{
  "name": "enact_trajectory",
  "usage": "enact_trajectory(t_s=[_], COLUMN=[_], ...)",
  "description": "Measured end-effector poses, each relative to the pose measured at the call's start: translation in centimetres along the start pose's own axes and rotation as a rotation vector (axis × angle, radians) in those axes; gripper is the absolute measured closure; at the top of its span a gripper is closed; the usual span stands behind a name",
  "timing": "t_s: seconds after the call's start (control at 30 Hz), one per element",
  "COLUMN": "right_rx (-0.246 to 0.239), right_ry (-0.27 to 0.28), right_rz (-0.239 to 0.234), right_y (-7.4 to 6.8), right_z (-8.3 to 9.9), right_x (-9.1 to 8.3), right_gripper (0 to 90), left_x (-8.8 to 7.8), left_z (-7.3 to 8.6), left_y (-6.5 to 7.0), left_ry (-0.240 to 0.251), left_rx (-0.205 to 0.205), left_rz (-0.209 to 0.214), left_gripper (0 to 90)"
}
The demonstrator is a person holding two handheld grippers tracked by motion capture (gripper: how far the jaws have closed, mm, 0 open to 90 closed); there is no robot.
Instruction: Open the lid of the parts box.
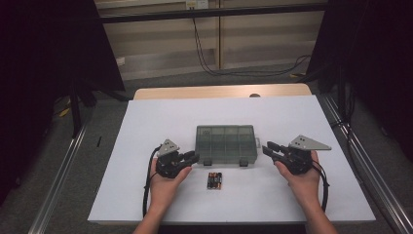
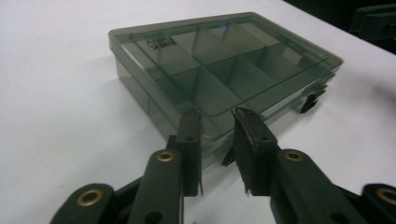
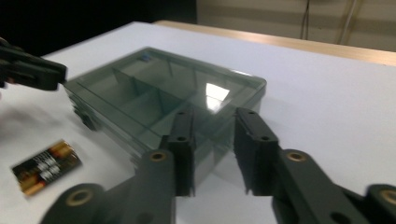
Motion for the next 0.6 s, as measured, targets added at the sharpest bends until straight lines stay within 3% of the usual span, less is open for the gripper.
enact_trajectory(t_s=[0.13,0.2,0.23,0.33,0.6], right_rx=[-0.028,-0.024,-0.018,-0.026,-0.052], right_ry=[-0.034,-0.044,-0.053,-0.076,-0.144], right_rz=[0.014,0.003,-0.001,-0.013,-0.030], right_y=[-0.1,-0.3,-0.5,-0.7,-1.0], right_z=[0.8,1.1,1.3,1.7,3.0], right_x=[0.1,0.3,0.3,0.6,1.2], right_gripper=[87.4,90.0,90.0,90.0,90.0], left_x=[0.0,0.0,0.0,-0.3,-0.3], left_z=[0.5,0.6,0.7,0.7,1.2], left_y=[-0.3,-0.3,-0.4,-0.7,-1.5], left_ry=[-0.005,-0.001,-0.010,0.004,-0.016], left_rx=[-0.027,-0.033,-0.022,-0.053,-0.070], left_rz=[-0.007,-0.005,-0.007,-0.043,-0.039], left_gripper=[80.9,83.5,85.0,89.4,90.0])
Point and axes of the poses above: each handheld gripper's, and its own axes: x roughly forward along the jaws, z roughly out of its underside, y roughly to its right, the point moved 10 cm from there along x, roughly forward along the jaws, and after that the axes turned 1 degree about -y, right-handed, at the moved point
